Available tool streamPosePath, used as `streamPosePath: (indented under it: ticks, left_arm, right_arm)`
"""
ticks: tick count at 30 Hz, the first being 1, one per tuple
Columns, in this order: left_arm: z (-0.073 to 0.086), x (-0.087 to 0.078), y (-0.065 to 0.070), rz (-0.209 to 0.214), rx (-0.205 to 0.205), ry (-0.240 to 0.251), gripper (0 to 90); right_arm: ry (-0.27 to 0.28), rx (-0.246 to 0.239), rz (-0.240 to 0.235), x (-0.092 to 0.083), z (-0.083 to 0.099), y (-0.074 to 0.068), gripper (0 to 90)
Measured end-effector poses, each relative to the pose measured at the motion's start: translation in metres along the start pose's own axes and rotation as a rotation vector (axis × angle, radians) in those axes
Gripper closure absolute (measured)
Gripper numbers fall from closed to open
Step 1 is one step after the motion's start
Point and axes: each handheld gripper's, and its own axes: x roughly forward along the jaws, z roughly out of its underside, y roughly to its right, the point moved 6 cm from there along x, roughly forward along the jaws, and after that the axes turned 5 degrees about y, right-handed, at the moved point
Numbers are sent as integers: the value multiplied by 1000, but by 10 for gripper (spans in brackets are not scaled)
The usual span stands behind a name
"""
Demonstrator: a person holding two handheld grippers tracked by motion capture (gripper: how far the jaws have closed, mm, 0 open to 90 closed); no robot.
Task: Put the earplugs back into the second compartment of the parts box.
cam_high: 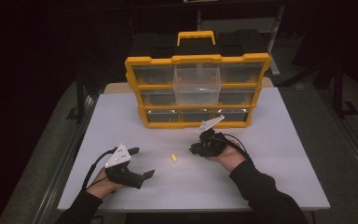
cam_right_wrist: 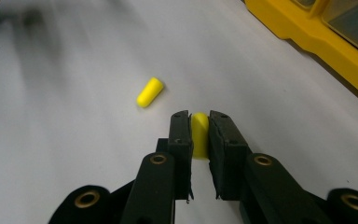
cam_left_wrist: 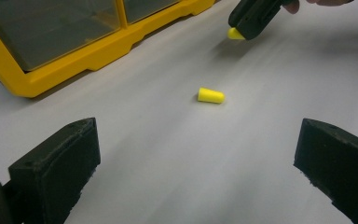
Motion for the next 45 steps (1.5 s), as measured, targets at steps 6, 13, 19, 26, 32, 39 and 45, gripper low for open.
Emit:
streamPosePath:
  ticks: [6,13,19,26,32,39,45]
  left_arm:
    - [0,0,-1,-2,0,0,0]
    - [0,0,-1,-2,-1,0,0]
    - [0,0,0,0,0,0,0]
    - [0,0,1,6,-3,-2,0]
    - [1,1,2,9,-2,-4,0]
    - [1,1,2,12,-2,-5,0]
    - [1,1,3,15,-3,-5,0]
  right_arm:
    - [-8,-11,-6,-10,2,1,779]
    - [-10,-14,-15,-22,2,4,778]
    - [-11,-12,-15,-30,3,8,778]
    - [-19,-1,-12,-41,3,13,778]
    - [-22,12,-2,-54,3,21,778]
    - [-13,5,12,-73,-2,27,779]
    - [-8,-4,22,-87,-8,31,781]
